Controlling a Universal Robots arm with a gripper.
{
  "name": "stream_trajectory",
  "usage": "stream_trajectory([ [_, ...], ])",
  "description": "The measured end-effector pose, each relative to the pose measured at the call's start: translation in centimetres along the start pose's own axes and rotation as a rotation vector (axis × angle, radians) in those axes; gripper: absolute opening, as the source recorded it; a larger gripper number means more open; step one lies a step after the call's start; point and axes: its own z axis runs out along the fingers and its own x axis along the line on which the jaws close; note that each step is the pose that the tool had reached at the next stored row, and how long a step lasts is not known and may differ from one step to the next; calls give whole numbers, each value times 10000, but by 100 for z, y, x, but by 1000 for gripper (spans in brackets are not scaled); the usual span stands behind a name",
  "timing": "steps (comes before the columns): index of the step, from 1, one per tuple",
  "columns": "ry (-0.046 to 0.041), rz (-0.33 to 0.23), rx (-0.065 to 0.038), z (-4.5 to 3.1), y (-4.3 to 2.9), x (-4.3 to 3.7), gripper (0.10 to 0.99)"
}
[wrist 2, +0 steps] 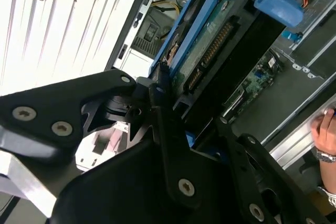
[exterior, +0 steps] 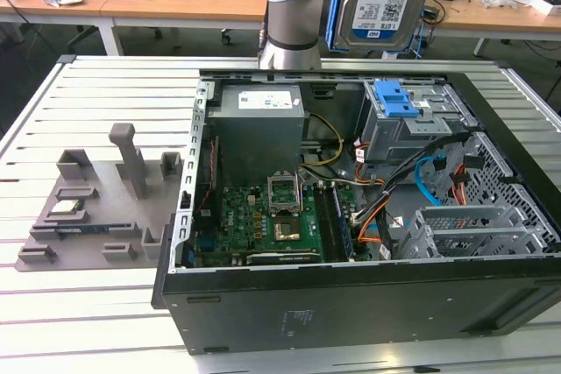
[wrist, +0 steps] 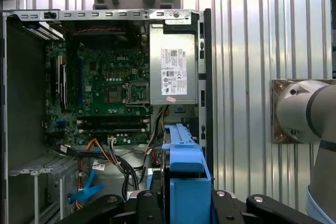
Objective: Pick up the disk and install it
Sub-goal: 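Pick up the disk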
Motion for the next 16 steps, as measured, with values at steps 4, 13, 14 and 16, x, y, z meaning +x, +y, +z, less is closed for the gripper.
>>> stream_trajectory([
  [4, 14, -550, -6, 29, 18, 0, 365],
  [13, 16, -674, -6, 61, 190, 47, 365],
  [14, 17, -674, -6, 61, 190, 63, 365],
  [16, 17, -674, -6, 61, 189, 124, 365],
])
